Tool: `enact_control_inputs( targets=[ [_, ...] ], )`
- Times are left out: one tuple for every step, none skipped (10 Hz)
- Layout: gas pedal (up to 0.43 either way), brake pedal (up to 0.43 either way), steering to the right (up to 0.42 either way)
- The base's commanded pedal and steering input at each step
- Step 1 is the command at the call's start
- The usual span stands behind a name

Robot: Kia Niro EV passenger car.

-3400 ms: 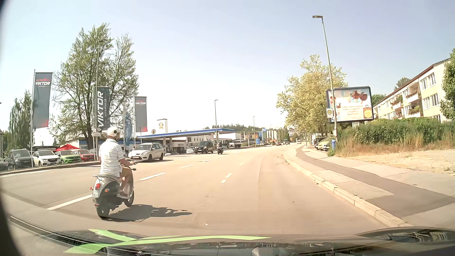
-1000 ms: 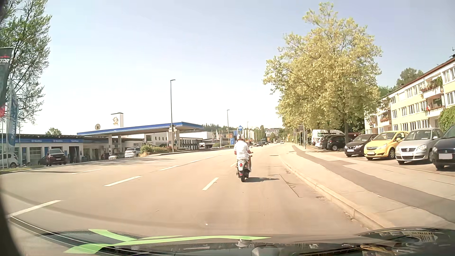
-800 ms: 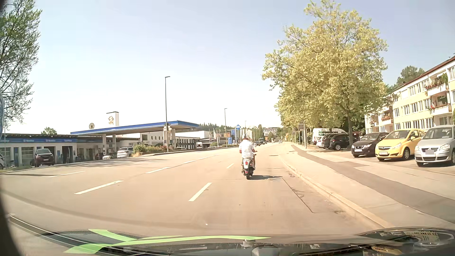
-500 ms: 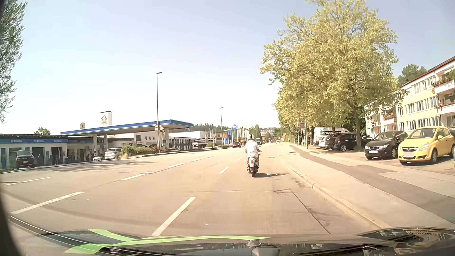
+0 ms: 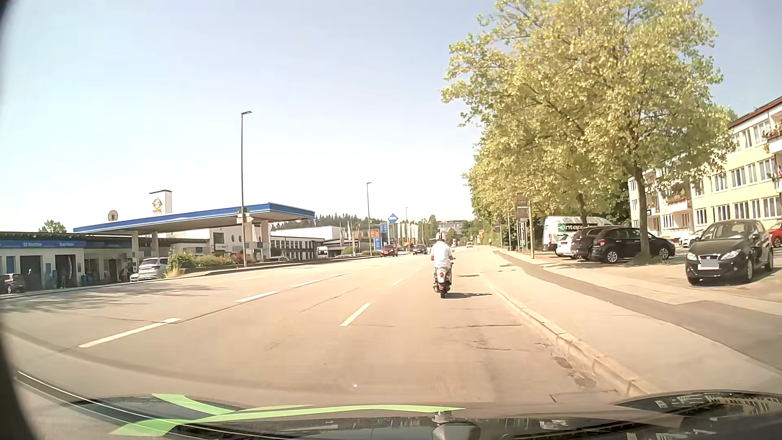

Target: Follow the waypoints while adhering to traffic rules and regulations

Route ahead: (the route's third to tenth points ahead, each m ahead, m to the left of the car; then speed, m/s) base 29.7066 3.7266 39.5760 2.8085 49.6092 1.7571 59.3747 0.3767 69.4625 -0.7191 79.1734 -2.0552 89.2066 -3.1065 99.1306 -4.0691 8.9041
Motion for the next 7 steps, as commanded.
enact_control_inputs(
  targets=[
    [0.150,0.000,0.014],
    [0.150,0.000,0.014],
    [0.150,0.000,0.013],
    [0.150,0.000,0.012],
    [0.150,0.000,0.011],
    [0.150,0.000,0.011],
    [0.150,0.000,0.011]
  ],
)
